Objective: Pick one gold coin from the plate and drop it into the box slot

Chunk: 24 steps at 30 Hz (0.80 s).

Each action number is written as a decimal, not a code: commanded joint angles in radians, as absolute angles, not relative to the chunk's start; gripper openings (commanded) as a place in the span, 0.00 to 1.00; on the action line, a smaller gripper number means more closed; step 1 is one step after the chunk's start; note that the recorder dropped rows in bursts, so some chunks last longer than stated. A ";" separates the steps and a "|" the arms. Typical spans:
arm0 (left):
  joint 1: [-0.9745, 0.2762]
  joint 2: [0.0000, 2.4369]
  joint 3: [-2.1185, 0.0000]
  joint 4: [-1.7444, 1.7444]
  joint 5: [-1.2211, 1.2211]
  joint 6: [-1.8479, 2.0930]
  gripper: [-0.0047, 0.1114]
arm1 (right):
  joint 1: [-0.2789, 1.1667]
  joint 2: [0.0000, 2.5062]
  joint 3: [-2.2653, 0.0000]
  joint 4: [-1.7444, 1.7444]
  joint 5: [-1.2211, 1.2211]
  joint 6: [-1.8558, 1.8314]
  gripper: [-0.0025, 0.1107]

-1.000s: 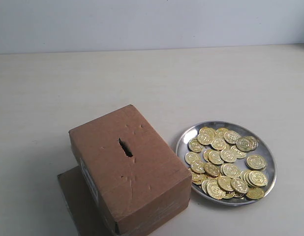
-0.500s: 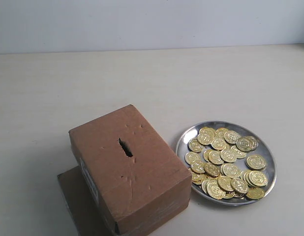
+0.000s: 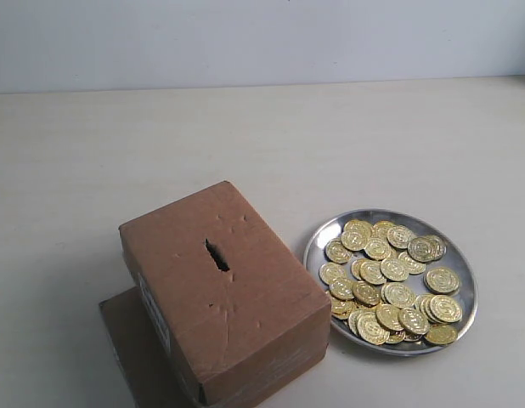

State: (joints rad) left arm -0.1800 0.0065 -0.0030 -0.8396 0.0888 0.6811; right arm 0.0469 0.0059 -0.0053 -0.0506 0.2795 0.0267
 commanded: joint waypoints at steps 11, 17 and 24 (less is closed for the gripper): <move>-0.166 0.000 0.000 -0.165 0.258 -0.129 0.04 | 0.047 0.000 0.000 -0.053 0.284 0.030 0.02; -0.149 0.000 0.000 -0.018 0.369 -0.103 0.04 | 0.047 0.000 0.000 -0.053 0.284 0.030 0.02; -0.149 0.000 0.000 -0.006 0.363 0.044 0.04 | 0.047 0.000 0.000 -0.053 0.284 0.030 0.02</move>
